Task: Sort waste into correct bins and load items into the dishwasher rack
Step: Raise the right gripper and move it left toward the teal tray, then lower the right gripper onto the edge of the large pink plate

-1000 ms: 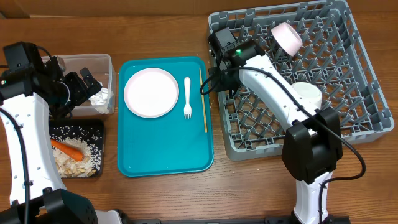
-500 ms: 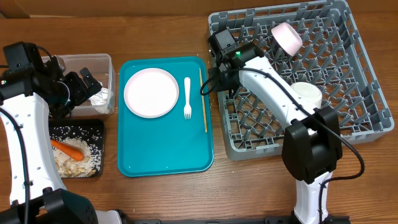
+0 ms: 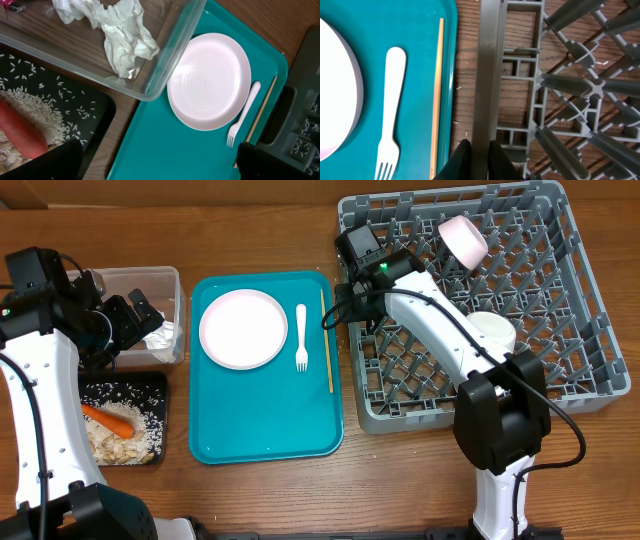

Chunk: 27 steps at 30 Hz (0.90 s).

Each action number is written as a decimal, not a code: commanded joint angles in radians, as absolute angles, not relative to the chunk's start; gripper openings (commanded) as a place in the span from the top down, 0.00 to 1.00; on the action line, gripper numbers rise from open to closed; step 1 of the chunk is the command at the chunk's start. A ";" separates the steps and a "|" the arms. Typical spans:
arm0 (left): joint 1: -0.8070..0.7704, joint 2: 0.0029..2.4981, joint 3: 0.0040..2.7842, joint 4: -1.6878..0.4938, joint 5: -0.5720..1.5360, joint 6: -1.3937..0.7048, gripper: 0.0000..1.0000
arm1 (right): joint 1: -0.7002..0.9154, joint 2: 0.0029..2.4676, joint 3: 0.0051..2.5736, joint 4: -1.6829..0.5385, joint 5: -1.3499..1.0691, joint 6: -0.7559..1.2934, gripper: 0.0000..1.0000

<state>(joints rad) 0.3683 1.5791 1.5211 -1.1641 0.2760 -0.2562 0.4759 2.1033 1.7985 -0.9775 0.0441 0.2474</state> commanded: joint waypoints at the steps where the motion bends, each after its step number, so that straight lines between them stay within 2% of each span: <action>1: 0.371 1.557 1.538 -1.166 0.281 -0.262 0.00 | 0.476 2.104 1.803 -0.951 0.032 0.214 0.85; 3: 0.371 1.557 1.538 -1.166 0.281 -0.262 0.00 | 0.476 2.104 1.803 -0.951 0.032 0.214 0.80; 4: 0.371 1.557 1.538 -1.166 0.281 -0.262 0.00 | 0.476 2.104 1.809 -0.953 0.032 0.214 0.68; 6: 0.371 1.557 1.538 -1.166 0.281 -0.262 0.00 | 0.475 2.103 1.827 -0.962 0.035 0.213 0.55; 8: 0.371 1.557 1.538 -1.166 0.281 -0.262 0.00 | 0.474 2.099 1.853 -0.980 0.045 0.212 0.52; 15: 0.371 1.557 1.538 -1.166 0.281 -0.262 0.00 | 0.476 2.052 1.945 -1.065 0.041 0.210 0.52; 19: 0.371 1.557 1.538 -1.166 0.281 -0.262 0.00 | 0.479 2.033 1.945 -1.062 -0.080 0.210 0.53; 23: 0.371 1.557 1.538 -1.167 0.281 -0.262 0.00 | 0.479 2.038 1.944 -1.042 -0.239 0.215 0.59; 27: 0.371 1.557 1.538 -1.167 0.281 -0.262 0.00 | 0.498 2.048 1.942 -0.998 -0.274 0.241 0.62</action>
<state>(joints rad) 0.3683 1.5791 1.5211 -1.1641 0.2760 -0.2562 0.4778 2.0747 1.9133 -1.0218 -0.1875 0.2184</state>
